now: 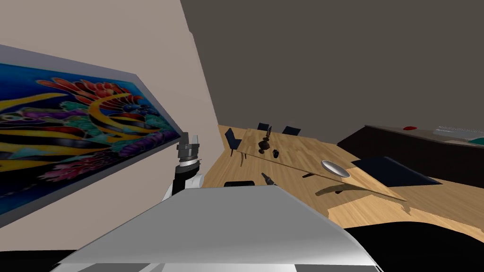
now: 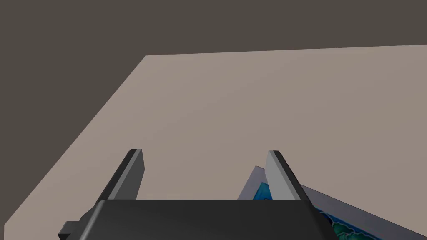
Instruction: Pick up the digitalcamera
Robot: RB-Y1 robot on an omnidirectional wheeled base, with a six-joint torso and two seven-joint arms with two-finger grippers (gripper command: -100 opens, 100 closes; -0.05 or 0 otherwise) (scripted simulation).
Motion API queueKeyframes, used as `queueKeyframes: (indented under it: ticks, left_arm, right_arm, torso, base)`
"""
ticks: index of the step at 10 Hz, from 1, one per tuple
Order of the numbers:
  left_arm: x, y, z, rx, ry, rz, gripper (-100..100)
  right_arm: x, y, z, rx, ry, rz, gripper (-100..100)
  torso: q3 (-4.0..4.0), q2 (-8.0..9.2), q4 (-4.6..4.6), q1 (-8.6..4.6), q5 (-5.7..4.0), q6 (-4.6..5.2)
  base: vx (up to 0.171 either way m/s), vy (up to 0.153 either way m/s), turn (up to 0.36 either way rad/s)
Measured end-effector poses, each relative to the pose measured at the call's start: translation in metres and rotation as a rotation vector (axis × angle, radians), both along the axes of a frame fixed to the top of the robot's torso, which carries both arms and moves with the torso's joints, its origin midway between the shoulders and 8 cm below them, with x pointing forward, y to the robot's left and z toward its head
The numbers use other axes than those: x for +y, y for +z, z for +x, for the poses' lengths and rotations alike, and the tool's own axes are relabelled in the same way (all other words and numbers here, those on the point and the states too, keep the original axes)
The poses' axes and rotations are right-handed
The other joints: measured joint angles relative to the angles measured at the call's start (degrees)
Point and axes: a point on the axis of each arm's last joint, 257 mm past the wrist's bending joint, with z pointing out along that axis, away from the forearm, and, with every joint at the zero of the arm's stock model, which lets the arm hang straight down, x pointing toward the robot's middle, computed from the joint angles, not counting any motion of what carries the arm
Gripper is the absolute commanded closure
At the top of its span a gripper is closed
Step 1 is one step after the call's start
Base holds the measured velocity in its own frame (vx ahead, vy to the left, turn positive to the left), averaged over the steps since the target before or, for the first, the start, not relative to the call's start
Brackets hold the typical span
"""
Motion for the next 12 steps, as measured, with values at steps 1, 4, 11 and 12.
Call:
queueKeyframes:
  ticks: [1,4,11,12]
  left_arm:
    - [0.0,0.0,0.0,0.0,0.0,0.0,0]
    - [0.0,0.0,0.0,0.0,0.0,0.0,0]
    - [0.0,0.0,0.0,0.0,0.0,0.0,0]
    - [0.0,0.0,0.0,0.0,0.0,0.0,0]
  right_arm:
    - [-0.009,-0.011,-0.013,0.04,0.007,-0.032,-100]
    - [-0.037,-0.038,-0.044,0.124,0.023,-0.107,-100]
    - [-0.136,-0.075,-0.117,0.326,0.045,-0.314,-100]
    - [-0.15,-0.078,-0.124,0.347,0.045,-0.341,-100]
  torso:
    - [-0.02,-0.04,-0.01,0.05,0.01,-0.03]
    - [-0.01,-0.01,0.0,-0.04,0.0,0.0]
    - [-0.07,-0.12,-0.02,-0.06,-0.01,-0.02]
    - [-0.06,-0.1,-0.02,-0.12,-0.02,0.02]
  base:
    - [0.016,0.075,0.094]
    - [0.019,0.074,0.137]
    - [0.044,0.06,0.132]
    - [0.046,0.053,0.158]
